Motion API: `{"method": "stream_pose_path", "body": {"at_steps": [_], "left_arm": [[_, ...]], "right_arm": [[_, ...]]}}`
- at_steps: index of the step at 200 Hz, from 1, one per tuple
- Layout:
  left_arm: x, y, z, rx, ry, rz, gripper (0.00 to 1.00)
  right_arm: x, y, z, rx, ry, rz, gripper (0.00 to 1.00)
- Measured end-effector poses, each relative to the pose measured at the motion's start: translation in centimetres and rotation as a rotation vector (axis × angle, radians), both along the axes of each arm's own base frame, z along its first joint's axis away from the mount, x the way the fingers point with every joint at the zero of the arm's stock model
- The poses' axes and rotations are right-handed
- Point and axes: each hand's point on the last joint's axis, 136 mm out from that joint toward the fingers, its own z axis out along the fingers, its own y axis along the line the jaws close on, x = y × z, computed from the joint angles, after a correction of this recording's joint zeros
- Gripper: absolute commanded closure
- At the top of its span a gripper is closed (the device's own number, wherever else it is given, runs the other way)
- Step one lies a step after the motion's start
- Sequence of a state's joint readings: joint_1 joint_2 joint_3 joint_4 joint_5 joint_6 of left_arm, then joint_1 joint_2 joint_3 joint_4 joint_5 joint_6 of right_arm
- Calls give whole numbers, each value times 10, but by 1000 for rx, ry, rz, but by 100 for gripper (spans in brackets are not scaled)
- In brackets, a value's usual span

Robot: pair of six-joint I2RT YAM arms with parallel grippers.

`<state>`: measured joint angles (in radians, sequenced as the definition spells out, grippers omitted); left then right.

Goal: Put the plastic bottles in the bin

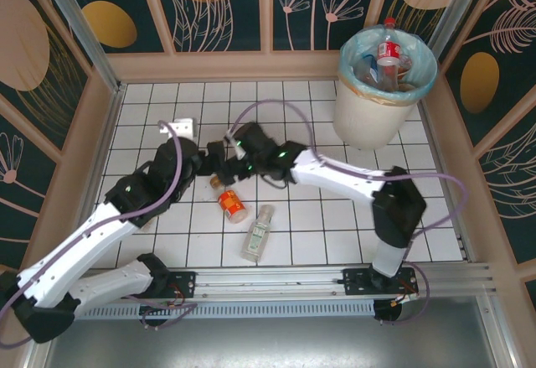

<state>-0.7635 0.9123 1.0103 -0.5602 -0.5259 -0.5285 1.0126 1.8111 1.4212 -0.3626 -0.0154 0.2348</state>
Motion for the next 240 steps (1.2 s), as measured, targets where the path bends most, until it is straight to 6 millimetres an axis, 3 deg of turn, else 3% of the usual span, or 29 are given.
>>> {"method": "stream_pose_path", "body": {"at_steps": [27, 57, 96, 138, 157, 181, 209, 240], "left_arm": [[-15, 26, -6, -25, -31, 65, 11], [-18, 40, 3, -36, -69, 112, 11], [-16, 40, 0, -14, -62, 123, 11], [-7, 30, -2, 25, -59, 97, 11], [2, 20, 7, 28, -71, 79, 11], [17, 1, 51, -39, -164, 46, 11], [28, -19, 79, -59, -213, -11, 11], [41, -45, 91, -62, -227, -87, 11]], "right_arm": [[-31, 16, -67, -140, 83, 33, 5], [-37, 20, -105, -240, 129, 20, 10], [-35, 14, -116, -293, 139, -7, 41], [-25, 17, -98, -280, 119, -17, 48], [-12, 12, -73, -259, 94, -31, 50], [21, -4, -23, -198, 47, -76, 53], [89, -45, 79, -55, -108, -213, 54], [157, -140, 205, 34, -384, -463, 54]]}}
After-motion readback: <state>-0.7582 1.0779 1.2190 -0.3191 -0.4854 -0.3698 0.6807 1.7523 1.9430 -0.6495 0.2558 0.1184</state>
